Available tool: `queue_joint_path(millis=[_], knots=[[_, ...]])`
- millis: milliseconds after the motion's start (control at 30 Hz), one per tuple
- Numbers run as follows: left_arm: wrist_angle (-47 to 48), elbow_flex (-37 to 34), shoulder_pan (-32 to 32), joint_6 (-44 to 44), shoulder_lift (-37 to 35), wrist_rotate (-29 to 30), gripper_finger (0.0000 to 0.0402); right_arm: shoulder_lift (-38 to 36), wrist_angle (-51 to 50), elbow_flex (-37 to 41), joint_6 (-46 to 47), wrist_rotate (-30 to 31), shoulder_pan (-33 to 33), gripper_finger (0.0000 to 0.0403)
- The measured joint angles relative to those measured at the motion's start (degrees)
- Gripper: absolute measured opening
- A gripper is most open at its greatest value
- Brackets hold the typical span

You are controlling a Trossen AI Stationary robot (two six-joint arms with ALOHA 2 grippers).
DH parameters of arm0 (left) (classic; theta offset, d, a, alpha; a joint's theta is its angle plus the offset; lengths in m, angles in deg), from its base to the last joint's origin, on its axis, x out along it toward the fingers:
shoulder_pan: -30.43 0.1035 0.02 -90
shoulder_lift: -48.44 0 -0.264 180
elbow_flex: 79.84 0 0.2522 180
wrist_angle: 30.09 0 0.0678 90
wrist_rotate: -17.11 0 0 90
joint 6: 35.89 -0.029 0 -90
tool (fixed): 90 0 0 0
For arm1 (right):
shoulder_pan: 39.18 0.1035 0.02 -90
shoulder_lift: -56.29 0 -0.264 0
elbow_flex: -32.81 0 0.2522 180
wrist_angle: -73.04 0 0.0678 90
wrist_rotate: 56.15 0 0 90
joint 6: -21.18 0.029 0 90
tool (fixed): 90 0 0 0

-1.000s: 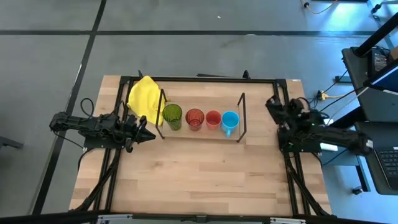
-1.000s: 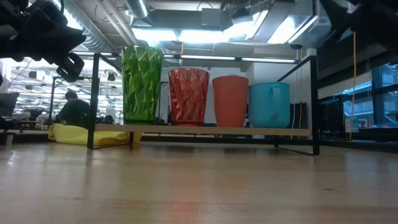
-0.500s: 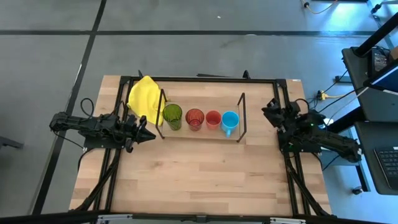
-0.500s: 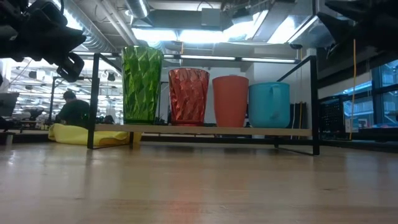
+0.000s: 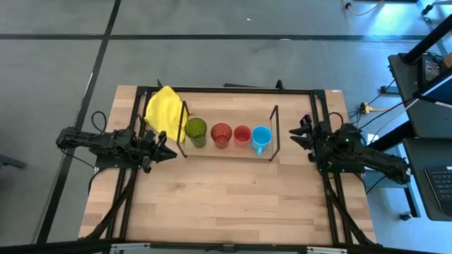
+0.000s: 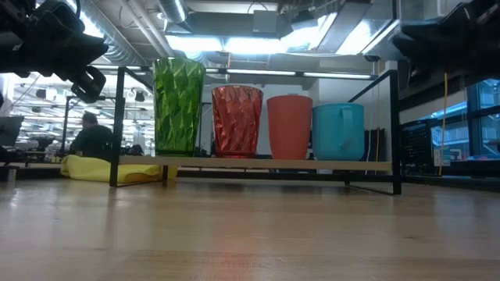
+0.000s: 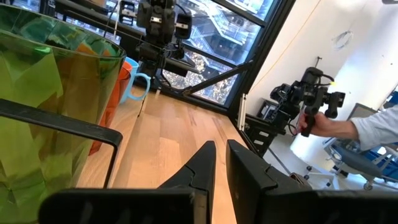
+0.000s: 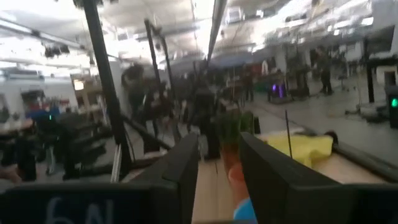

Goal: Stack small to large cups/mugs on shelf
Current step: Return to Home Position

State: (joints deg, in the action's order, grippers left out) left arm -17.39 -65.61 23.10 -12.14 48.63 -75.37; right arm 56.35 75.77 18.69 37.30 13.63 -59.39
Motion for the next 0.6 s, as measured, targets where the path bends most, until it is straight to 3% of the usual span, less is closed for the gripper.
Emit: queue_joint_path(millis=[200, 433, 600], knots=[[0.0, 0.0, 0.0, 0.0, 0.0, 0.0, 0.0032, 0.0, -3.5, 0.0, -1.2, -0.5, 0.0, 0.012], [0.0, 0.0, 0.0, 0.1, 0.0, 0.0, 0.0032, 0.0, -7.6, 0.0, -11.7, -0.5, 0.0, 0.0119], [0.1, 0.0, 0.0, 0.1, 0.0, 0.0, 0.0032, 0.0, -12.3, 0.0, -12.0, -0.5, 0.0, 0.012]])
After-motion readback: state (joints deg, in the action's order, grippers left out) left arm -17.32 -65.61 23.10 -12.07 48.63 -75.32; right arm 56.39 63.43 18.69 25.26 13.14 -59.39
